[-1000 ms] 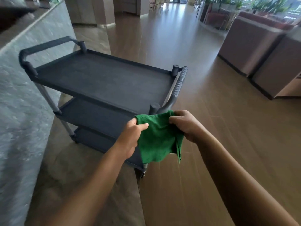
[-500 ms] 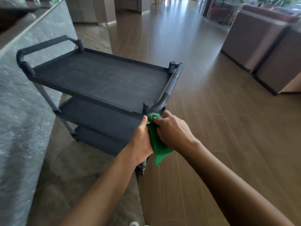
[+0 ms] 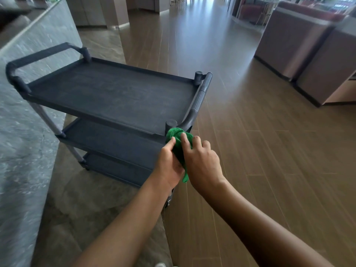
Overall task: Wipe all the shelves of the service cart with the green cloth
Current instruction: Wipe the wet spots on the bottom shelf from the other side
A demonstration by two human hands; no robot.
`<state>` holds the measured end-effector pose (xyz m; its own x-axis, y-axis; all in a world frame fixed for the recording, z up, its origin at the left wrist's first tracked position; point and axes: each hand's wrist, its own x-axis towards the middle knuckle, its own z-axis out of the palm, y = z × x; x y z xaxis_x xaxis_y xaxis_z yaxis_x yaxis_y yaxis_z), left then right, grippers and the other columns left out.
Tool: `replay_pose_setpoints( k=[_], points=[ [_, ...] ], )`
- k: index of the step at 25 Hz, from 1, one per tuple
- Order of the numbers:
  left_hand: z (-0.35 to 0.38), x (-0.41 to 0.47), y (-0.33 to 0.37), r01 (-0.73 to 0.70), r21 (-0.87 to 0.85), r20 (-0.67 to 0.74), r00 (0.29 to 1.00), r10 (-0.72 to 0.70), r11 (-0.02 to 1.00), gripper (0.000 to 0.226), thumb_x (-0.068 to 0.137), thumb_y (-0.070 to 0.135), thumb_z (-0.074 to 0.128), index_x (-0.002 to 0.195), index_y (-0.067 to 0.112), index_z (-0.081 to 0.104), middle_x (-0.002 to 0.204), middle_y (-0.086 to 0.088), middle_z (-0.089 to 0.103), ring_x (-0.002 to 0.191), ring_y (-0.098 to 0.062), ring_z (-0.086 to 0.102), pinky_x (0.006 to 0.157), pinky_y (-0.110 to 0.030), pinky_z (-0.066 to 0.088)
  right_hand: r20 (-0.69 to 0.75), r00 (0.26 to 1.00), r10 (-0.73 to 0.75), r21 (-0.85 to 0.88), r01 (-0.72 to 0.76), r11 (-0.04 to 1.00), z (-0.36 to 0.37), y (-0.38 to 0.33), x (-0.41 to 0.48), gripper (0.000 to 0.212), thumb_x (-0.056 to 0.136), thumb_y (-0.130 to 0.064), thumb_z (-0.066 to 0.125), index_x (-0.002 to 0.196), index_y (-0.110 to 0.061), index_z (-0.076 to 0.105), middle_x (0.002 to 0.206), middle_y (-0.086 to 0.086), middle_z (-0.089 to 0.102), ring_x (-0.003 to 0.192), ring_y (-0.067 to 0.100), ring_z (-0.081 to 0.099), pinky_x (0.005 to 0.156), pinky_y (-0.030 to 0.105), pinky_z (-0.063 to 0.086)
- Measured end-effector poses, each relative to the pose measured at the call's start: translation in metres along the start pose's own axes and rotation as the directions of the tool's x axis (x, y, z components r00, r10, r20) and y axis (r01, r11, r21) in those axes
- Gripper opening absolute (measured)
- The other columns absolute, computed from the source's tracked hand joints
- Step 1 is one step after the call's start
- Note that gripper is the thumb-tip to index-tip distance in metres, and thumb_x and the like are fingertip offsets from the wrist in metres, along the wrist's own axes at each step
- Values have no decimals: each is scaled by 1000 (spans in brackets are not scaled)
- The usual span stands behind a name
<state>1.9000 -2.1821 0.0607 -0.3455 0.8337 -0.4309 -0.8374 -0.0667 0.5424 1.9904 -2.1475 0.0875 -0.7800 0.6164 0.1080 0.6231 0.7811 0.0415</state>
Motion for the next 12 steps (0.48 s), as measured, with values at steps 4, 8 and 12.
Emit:
replay_pose_setpoints(
  k=[4, 8, 12],
  points=[
    [-2, 8, 8, -18, 33, -42, 999, 19, 999, 52, 101, 45, 27, 103, 10, 65, 87, -10, 74, 80, -21, 71, 68, -32, 51, 0, 996, 91, 47, -90, 995, 7, -2, 3, 58, 96, -13, 42, 146, -8, 13, 124, 12, 47, 101, 27, 54, 63, 33, 46],
    [-9, 16, 18, -58, -42, -38, 998, 56, 997, 56, 101, 46, 24, 99, 7, 64, 83, -12, 74, 75, -22, 72, 72, -35, 49, -119, 992, -35, 89, 46, 995, 7, -18, -6, 43, 87, -20, 55, 129, -10, 48, 111, 7, 58, 93, 25, 59, 56, 30, 43],
    [-16, 16, 30, -54, 23, 8, 999, 54, 998, 58, 100, 43, 27, 96, 8, 72, 92, -13, 74, 83, -23, 72, 71, -33, 52, -230, 954, 192, 544, -38, 838, 6, -4, 16, 23, 91, -24, 51, 108, -14, 63, 101, 4, 60, 92, 22, 56, 73, 35, 50]
  ],
)
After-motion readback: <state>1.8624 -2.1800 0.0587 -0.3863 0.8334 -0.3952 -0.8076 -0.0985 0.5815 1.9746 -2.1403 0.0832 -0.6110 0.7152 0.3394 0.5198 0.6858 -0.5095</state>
